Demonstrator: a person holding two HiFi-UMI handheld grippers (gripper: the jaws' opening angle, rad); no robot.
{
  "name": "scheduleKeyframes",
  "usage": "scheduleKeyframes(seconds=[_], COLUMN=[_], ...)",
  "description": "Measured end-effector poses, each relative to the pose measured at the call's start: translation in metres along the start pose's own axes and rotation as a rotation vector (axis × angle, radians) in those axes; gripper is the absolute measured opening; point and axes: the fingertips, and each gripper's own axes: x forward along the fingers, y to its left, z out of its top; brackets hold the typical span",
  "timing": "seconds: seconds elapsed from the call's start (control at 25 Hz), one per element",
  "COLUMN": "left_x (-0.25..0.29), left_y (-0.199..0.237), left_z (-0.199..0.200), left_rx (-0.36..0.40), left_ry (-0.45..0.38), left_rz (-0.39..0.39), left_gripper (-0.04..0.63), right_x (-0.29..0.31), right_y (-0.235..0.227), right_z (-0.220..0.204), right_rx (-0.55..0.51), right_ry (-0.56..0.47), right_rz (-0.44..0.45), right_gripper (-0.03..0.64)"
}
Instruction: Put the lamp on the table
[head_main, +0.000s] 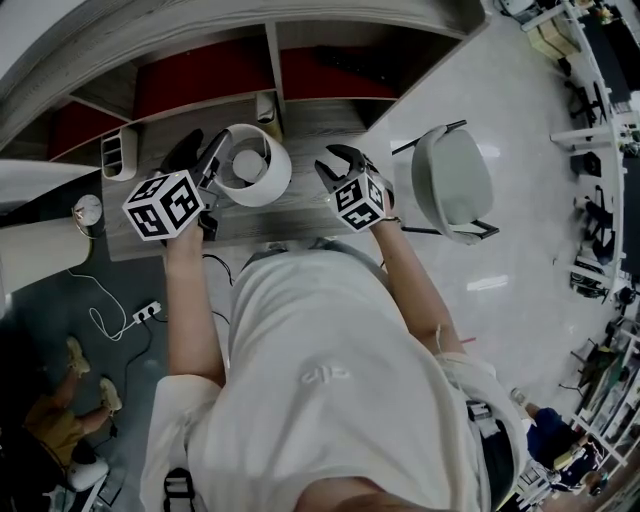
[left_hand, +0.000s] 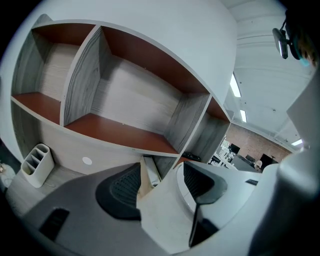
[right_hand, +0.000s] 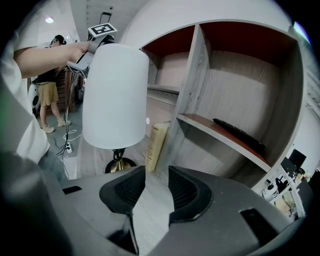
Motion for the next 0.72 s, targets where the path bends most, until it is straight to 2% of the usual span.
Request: scheduleKeyframes(seconds=[0.28, 0.44, 0.6, 0.72], left_x=[-0.015, -0.031, -0.054, -0.072], left_y=[-0.001, -0.001, 0.008, 0.014], left_z=[0.01, 0.021, 0.028, 0.029], left_rx=[0.003, 0.017, 0.089, 0.128], left_ry=[-0.06, -0.148, -0.227, -0.261], left_rz=[-0.027, -0.033, 0.02, 0.055], left_gripper=[0.273, 0.171, 0.072, 0.03], right_x=[-0.013, -0.026, -0.036, -0.045], right_y=[-0.01, -0.021, -0.025, -0.025], right_z=[0.018, 0.04, 0.071, 0.091], right_rx=[0.026, 0.054, 0.124, 0.158], right_ry=[-0.048, -0.105, -0.198, -0.257], right_rz=[-0.027, -0.047, -0.03, -0.009], right_gripper=[0.144, 0.098, 0.059, 0.046])
